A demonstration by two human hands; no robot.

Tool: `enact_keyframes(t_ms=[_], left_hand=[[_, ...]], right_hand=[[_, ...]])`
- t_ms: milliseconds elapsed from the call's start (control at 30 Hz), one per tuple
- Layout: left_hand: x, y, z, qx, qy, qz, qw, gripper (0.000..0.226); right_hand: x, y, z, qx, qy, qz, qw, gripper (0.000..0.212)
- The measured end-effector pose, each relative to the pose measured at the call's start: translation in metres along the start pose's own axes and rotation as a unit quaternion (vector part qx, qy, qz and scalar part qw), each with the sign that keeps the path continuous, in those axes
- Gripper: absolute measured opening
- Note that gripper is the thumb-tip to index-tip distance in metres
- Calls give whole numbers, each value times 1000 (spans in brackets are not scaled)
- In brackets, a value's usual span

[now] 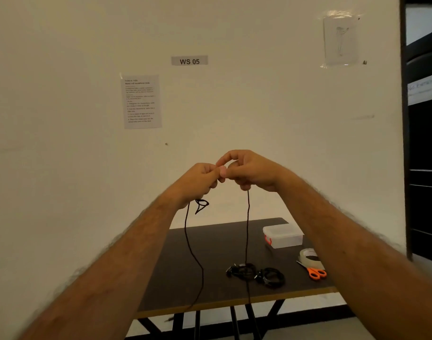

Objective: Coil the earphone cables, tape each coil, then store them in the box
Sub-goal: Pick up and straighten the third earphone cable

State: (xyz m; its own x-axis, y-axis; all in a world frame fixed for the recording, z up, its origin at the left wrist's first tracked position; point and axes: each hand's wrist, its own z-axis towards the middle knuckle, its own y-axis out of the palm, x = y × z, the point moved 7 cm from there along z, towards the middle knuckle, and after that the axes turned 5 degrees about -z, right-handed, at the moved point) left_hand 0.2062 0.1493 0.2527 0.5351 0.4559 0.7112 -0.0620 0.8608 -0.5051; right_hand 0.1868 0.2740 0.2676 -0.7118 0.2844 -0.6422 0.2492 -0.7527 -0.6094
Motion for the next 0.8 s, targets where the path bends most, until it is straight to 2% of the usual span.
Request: enact_keyframes(t_ms=[133, 233, 367, 433, 533, 633, 700, 800], left_hand=[[-5, -4, -4, -8, -9, 2, 1000, 37], [-8, -9, -7, -5, -11, 6, 1000, 37], [-13, -12, -10, -3, -16, 3, 1000, 38], [-16, -10, -10, -13, -27, -13, 999, 38], [-17, -4, -10, -28, -33, -36, 998, 37], [-15, 3, -9, -37, -24, -20, 999, 37], [-16, 6, -9, -37, -23, -12, 999, 36], [-21, 6, -11, -42, -25, -12, 999, 36]], right_hand=[[3, -14, -2, 58, -12, -66, 996, 11], [3, -25, -8, 119, -25, -110, 986, 7], [10, -38, -14, 194, -27, -76, 978, 7], [15, -34, -12, 172, -7, -50, 984, 8], [18, -12, -10, 76, 37, 24, 996, 9], [19, 4, -9, 12, 33, 2, 999, 23], [17, 9, -7, 14, 12, -37, 999, 21], [11, -1, -8, 82, -12, -100, 992, 15]])
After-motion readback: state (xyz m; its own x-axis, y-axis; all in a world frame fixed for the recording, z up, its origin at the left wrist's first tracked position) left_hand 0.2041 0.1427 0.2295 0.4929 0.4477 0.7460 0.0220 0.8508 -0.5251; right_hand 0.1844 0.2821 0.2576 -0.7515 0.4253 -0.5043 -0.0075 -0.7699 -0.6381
